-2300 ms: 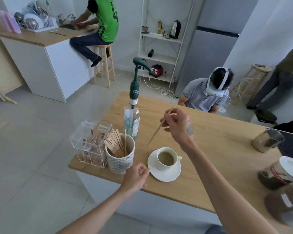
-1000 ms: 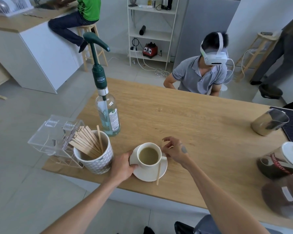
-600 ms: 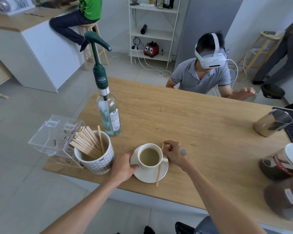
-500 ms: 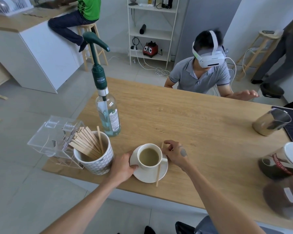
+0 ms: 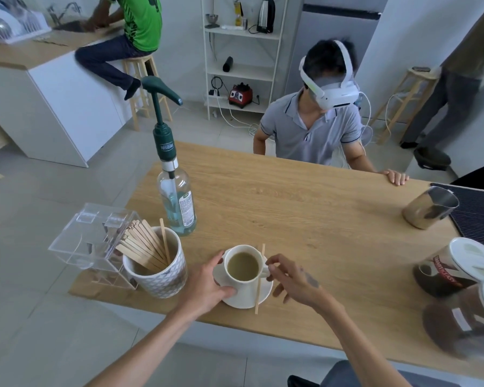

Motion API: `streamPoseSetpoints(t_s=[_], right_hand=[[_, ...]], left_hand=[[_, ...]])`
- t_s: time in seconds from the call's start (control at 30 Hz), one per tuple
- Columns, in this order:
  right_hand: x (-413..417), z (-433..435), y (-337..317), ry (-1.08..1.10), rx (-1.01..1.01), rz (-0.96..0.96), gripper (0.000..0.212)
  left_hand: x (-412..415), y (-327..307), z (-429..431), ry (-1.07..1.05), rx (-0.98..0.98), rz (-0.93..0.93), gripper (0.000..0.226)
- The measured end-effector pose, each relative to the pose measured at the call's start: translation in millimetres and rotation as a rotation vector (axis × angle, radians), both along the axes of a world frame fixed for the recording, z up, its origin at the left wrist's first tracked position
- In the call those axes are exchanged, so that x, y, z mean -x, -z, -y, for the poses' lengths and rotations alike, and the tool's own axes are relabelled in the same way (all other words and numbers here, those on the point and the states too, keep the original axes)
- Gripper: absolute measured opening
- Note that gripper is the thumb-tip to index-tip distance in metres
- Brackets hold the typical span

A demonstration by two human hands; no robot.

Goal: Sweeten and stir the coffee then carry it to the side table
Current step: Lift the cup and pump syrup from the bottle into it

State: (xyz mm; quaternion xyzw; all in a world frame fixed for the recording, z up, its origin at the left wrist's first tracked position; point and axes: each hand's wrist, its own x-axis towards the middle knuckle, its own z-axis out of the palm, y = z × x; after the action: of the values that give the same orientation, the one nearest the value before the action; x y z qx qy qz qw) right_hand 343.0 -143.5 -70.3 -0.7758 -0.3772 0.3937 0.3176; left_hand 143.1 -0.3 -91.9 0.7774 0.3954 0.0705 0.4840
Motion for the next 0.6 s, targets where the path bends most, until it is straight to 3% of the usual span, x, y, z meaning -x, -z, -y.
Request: streamPoseSetpoints(t_s=[0.1,0.3,0.6], right_hand=[[1.7,-2.8,-2.1,-0.017,0.029,-0.039,0.019],[6.8,-8.4,-4.2,-0.022,0.063,-0.017,0.021],[11.2,-11.3,-7.7,-0.01,0.059,0.014,0.017]], left_hand=[[-4.4,-2.1,1.9,-0.002,0.056,0.065,0.114],[-7.5,-9.1,5.9,-0.012,0.123,0.159,0.089],[-8.6,-8.8,3.1,-0.032,0.126,0.188,0.084]])
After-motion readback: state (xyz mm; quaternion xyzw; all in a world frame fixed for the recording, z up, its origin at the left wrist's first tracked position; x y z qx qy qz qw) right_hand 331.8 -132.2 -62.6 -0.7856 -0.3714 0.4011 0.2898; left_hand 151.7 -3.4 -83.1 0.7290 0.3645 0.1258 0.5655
